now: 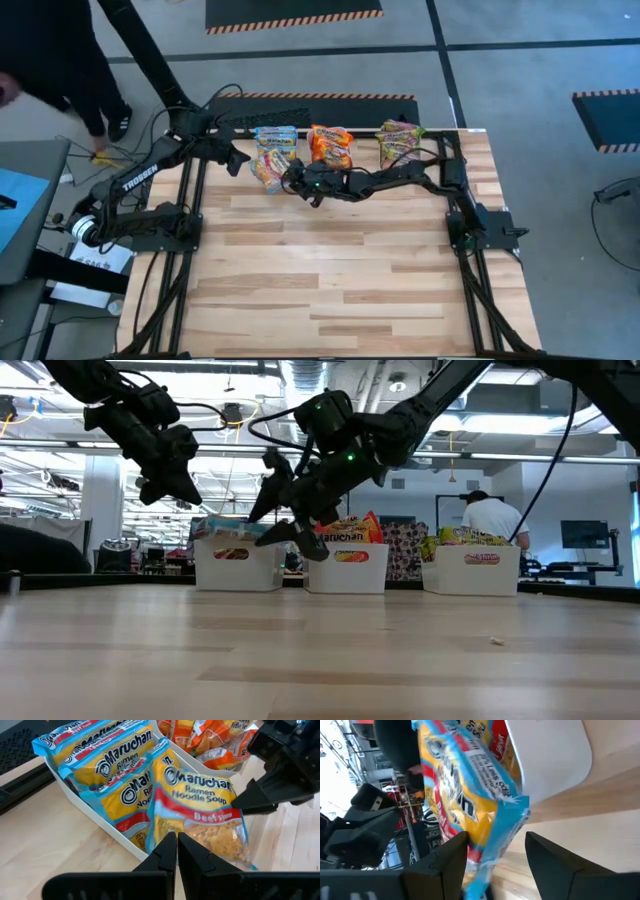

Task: Sort Maruchan noodles
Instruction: Put the blue noodle pack into the left white bin

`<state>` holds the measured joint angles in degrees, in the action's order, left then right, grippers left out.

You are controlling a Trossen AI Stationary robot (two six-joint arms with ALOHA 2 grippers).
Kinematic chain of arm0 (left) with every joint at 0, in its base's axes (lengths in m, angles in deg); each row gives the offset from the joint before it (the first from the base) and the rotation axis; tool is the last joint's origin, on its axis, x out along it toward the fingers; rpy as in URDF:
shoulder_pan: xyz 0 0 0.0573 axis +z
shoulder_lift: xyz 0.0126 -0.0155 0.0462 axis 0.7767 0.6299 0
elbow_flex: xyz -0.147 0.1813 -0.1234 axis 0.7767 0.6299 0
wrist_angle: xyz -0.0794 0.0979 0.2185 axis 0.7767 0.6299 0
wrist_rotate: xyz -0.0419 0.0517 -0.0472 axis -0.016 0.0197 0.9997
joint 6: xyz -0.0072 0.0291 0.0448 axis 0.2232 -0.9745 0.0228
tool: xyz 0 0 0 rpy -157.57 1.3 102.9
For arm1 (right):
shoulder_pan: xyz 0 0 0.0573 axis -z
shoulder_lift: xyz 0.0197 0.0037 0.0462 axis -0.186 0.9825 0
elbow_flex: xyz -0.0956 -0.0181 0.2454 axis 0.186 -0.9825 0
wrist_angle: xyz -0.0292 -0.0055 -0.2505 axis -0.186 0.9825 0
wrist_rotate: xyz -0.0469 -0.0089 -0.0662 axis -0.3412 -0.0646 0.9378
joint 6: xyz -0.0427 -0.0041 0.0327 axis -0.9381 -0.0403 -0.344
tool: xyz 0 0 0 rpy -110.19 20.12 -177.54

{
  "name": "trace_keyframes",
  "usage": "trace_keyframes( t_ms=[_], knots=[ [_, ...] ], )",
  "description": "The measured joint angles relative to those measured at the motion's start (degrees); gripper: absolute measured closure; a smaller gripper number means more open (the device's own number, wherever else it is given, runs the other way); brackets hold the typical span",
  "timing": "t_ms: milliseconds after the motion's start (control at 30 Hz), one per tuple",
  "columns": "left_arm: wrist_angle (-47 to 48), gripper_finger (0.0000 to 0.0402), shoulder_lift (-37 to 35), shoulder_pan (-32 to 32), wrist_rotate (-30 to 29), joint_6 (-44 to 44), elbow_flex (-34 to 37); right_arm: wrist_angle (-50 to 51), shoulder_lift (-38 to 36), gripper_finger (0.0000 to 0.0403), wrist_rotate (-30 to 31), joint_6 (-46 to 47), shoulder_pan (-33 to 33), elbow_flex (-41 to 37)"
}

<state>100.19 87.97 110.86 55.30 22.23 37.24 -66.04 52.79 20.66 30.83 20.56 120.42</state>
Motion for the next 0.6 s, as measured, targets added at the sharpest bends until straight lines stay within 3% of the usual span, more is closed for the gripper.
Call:
trace_keyframes(
  t_ms=[600],
  knots=[
    [1.3, 0.0402, 0.0, 0.0, 0.0, 0.0, 0.0, -5.8, 0.8, 0.0179, 0.3, -2.0, 1.6, 0.1]
  ],
)
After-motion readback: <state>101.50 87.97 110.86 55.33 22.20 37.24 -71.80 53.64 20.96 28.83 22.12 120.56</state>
